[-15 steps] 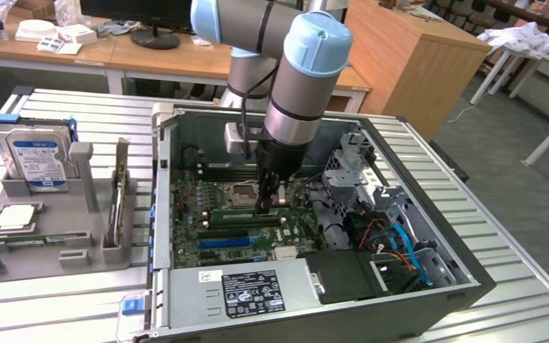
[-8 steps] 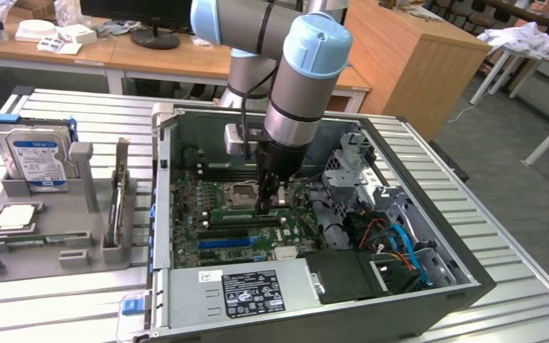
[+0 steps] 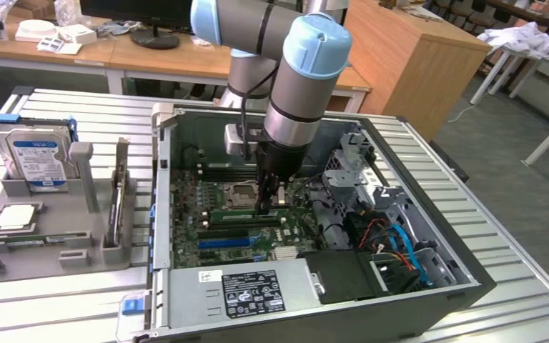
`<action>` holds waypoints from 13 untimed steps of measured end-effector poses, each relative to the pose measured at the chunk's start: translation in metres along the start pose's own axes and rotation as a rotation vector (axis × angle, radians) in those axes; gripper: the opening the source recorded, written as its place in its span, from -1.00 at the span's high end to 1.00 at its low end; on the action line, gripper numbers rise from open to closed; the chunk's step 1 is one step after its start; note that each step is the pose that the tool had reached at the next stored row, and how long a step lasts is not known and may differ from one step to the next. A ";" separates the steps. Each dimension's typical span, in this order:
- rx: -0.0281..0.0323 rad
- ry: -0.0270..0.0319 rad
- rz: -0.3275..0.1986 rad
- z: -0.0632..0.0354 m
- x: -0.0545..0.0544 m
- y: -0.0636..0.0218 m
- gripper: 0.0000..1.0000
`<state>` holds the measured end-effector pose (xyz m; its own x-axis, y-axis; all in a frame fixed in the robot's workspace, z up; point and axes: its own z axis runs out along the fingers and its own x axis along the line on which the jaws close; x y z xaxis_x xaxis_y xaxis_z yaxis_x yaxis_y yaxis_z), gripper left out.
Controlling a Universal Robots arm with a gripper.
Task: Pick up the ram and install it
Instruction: 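Insert the ram into the slot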
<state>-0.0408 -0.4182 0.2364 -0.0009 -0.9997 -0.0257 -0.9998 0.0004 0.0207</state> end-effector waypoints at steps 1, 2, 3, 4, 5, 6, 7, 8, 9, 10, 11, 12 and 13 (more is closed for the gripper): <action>0.0001 -0.0001 0.000 0.0000 0.000 0.0000 0.76; 0.0000 -0.0001 0.000 0.0001 0.000 0.0000 0.76; 0.0002 -0.0004 0.000 0.0002 0.000 0.0000 0.76; 0.0002 -0.0004 0.000 0.0003 -0.001 0.0000 0.76; 0.0001 -0.0002 0.000 0.0003 -0.001 0.0000 0.76; 0.0001 -0.0002 0.000 0.0002 -0.001 0.0000 0.76; 0.0001 -0.0002 0.000 0.0002 -0.001 0.0000 0.76; 0.0001 -0.0002 0.000 0.0002 -0.001 0.0000 0.76; 0.0000 0.0000 0.000 0.0002 -0.001 0.0000 0.76; 0.0000 0.0000 0.000 0.0004 -0.001 0.0000 0.76; 0.0001 -0.0001 0.000 0.0009 -0.001 0.0000 0.76; 0.0000 -0.0002 0.000 0.0013 -0.001 0.0000 0.76; 0.0000 -0.0001 0.000 0.0017 -0.001 0.0000 0.76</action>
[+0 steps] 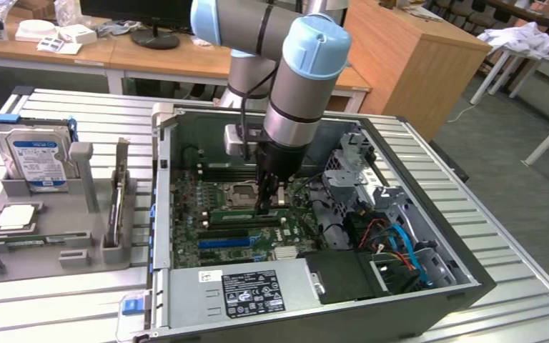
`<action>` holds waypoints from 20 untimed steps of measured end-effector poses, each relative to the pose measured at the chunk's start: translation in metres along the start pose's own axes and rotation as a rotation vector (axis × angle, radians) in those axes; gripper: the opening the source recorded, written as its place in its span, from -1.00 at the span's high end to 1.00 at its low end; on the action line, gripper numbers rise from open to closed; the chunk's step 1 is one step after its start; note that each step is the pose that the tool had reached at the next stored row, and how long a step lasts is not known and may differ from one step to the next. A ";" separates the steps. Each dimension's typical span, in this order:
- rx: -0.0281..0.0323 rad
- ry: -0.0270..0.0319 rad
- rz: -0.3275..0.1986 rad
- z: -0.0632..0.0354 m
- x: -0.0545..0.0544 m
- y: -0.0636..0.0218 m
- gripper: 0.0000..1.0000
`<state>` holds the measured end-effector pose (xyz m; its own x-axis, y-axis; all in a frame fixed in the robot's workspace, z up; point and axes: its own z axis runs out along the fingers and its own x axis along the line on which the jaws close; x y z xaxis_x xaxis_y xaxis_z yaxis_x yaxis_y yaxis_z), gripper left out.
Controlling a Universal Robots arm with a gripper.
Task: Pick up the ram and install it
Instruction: 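Insert the ram into the slot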
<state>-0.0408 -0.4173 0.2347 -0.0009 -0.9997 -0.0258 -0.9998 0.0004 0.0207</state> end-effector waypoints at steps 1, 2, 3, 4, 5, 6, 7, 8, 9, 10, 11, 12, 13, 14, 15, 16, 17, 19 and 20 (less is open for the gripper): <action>0.0000 0.0001 0.000 0.0003 0.000 0.0000 0.76; -0.0001 0.0002 0.000 0.0004 0.000 0.0000 0.76; -0.0001 0.0003 0.000 0.0004 0.000 0.0000 0.76; -0.0001 0.0002 0.000 0.0005 0.000 0.0000 0.76; 0.0001 -0.0001 0.000 0.0008 0.000 0.0000 0.76; 0.0002 -0.0004 0.000 0.0013 0.000 0.0000 0.76; 0.0001 -0.0002 0.000 0.0016 0.000 0.0000 0.76; 0.0000 0.0000 0.000 0.0017 0.000 0.0000 0.76; -0.0001 0.0001 0.000 0.0017 0.000 0.0000 0.76; 0.0000 0.0001 0.000 0.0017 0.000 0.0000 0.76; 0.0000 -0.0001 0.000 0.0018 0.000 0.0000 0.76; 0.0000 -0.0002 0.000 0.0018 0.000 0.0000 0.76; 0.0000 -0.0002 0.000 0.0019 0.000 0.0000 0.76; 0.0000 -0.0002 0.000 0.0020 0.000 0.0000 0.76; 0.0002 -0.0005 0.000 0.0025 0.000 -0.0001 0.76; 0.0001 -0.0004 0.000 0.0027 0.000 -0.0001 0.76; 0.0000 -0.0002 0.000 0.0027 0.000 -0.0001 0.76; 0.0000 -0.0001 0.000 0.0027 0.000 0.0000 0.76; 0.0000 -0.0001 0.000 0.0027 0.000 0.0000 0.76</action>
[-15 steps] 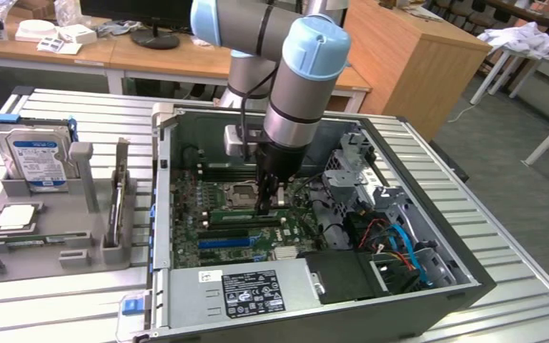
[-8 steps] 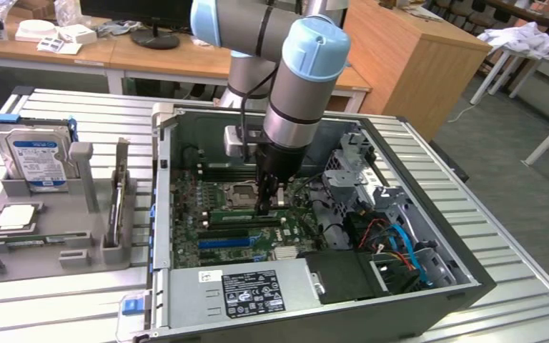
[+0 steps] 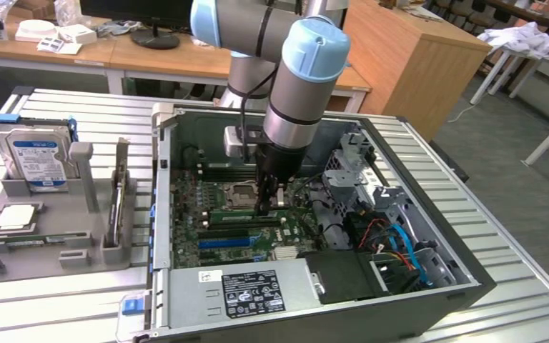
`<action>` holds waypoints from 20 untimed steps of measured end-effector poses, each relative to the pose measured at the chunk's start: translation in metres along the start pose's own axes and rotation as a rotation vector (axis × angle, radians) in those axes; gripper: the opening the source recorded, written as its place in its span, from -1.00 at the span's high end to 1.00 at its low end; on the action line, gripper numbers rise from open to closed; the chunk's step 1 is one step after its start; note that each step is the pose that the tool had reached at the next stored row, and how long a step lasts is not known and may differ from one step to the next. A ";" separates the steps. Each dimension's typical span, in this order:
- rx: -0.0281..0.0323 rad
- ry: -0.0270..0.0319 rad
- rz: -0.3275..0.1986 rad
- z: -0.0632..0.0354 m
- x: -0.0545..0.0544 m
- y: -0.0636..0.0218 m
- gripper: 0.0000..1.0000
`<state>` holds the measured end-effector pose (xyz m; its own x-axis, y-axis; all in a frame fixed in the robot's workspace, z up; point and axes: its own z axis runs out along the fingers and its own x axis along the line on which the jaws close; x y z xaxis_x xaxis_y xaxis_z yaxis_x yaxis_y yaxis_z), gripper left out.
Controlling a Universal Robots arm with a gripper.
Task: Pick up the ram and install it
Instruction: 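Insert the ram into the slot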
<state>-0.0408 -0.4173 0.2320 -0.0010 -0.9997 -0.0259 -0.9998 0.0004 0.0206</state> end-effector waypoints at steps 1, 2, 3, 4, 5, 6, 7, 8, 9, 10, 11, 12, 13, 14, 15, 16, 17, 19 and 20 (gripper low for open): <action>0.0000 0.0000 0.000 0.0000 0.000 0.0000 0.76; 0.0000 0.0000 0.000 0.0000 0.000 0.0000 0.76; 0.0000 -0.0001 0.000 0.0001 0.000 0.0002 0.76; 0.0000 -0.0001 0.000 0.0001 0.000 0.0003 0.76; 0.0001 0.0000 0.000 0.0001 0.000 0.0003 0.76; 0.0001 0.0000 0.000 0.0001 0.000 0.0003 0.76; 0.0001 0.0000 0.000 0.0001 0.000 0.0003 0.76; 0.0001 0.0000 0.000 0.0001 0.000 0.0004 0.76; 0.0001 0.0000 0.000 0.0001 0.000 0.0004 0.76; 0.0002 -0.0002 0.000 0.0005 0.000 0.0003 0.76; 0.0002 -0.0002 0.000 0.0008 0.000 0.0003 0.76; 0.0001 0.0000 0.000 0.0009 0.000 0.0003 0.76; 0.0000 0.0001 0.000 0.0009 0.000 0.0003 0.76; 0.0000 0.0001 0.000 0.0009 0.000 0.0004 0.76; 0.0000 0.0001 0.000 0.0010 0.000 0.0003 0.76; 0.0001 0.0000 0.000 0.0011 0.000 0.0003 0.76; 0.0002 -0.0004 0.000 0.0016 0.000 0.0003 0.76; 0.0001 0.0000 0.000 0.0018 0.000 0.0003 0.76; 0.0001 0.0001 0.000 0.0018 0.000 0.0003 0.76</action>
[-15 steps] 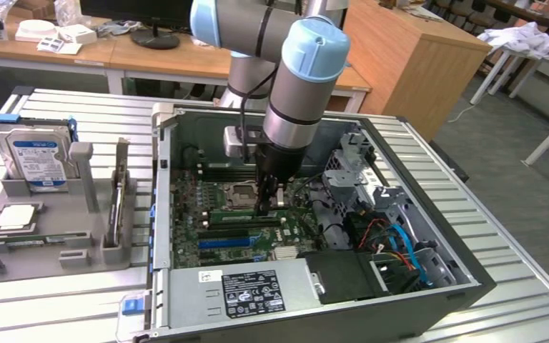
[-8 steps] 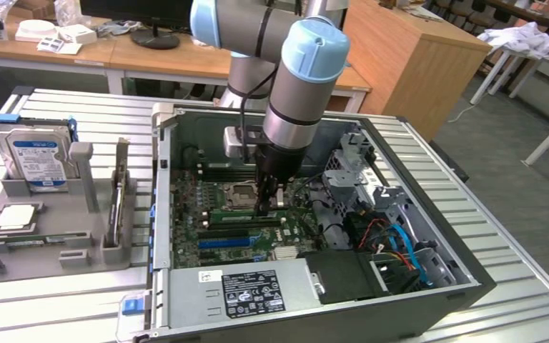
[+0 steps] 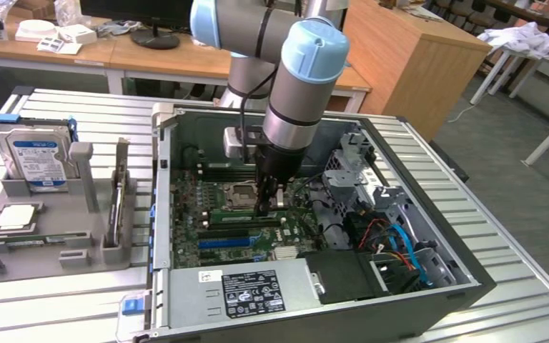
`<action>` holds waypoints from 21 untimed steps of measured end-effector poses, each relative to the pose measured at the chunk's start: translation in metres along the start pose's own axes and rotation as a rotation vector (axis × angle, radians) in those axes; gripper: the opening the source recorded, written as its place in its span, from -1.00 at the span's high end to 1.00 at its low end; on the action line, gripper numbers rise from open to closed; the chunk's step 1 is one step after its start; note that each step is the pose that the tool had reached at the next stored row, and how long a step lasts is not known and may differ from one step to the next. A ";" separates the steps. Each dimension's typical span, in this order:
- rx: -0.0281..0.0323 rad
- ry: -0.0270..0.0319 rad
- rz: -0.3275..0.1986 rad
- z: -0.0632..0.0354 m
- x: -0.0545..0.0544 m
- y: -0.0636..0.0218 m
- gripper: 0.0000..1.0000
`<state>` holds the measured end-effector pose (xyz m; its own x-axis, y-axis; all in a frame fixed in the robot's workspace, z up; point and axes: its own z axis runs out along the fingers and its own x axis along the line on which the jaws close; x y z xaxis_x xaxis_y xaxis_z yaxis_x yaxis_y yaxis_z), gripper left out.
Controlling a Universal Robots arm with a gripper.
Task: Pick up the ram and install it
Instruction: 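Insert the ram into the slot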
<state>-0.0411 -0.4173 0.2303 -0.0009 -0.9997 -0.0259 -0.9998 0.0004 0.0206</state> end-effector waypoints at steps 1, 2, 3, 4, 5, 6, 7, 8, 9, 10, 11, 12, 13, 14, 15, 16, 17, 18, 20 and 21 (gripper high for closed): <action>0.0001 -0.0001 0.000 0.0000 0.000 0.0000 0.76; 0.0001 -0.0005 0.000 0.0001 0.000 0.0000 0.76; 0.0002 -0.0007 0.000 0.0002 0.000 0.0000 0.76; 0.0002 -0.0008 0.000 0.0006 0.000 0.0000 0.76; 0.0001 -0.0007 0.000 0.0008 0.000 0.0000 0.76; 0.0000 -0.0005 0.000 0.0009 0.000 0.0000 0.76; 0.0000 -0.0005 0.000 0.0011 0.000 0.0000 0.76; 0.0001 -0.0006 0.000 0.0014 0.000 0.0000 0.76; 0.0001 -0.0007 0.000 0.0018 0.000 0.0000 0.76; 0.0001 -0.0006 0.000 0.0021 0.000 0.0000 0.76; 0.0001 -0.0006 0.000 0.0024 0.000 0.0000 0.76; 0.0001 -0.0006 0.000 0.0027 0.000 0.0000 0.76; 0.0000 -0.0005 0.000 0.0029 0.000 0.0000 0.76; 0.0001 -0.0005 0.000 0.0031 0.000 0.0000 0.76; 0.0000 -0.0005 0.000 0.0030 0.000 0.0000 0.76; 0.0000 -0.0005 0.000 0.0031 0.000 0.0000 0.76; 0.0000 -0.0006 0.000 0.0031 0.000 0.0000 0.76; 0.0001 -0.0006 0.000 0.0031 0.000 0.0000 0.76; 0.0000 -0.0006 0.000 0.0031 0.000 0.0000 0.75; 0.0000 -0.0006 0.000 0.0031 0.000 0.0000 0.64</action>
<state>-0.0412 -0.4173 0.2271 -0.0009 -0.9997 -0.0264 -0.9998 0.0004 0.0205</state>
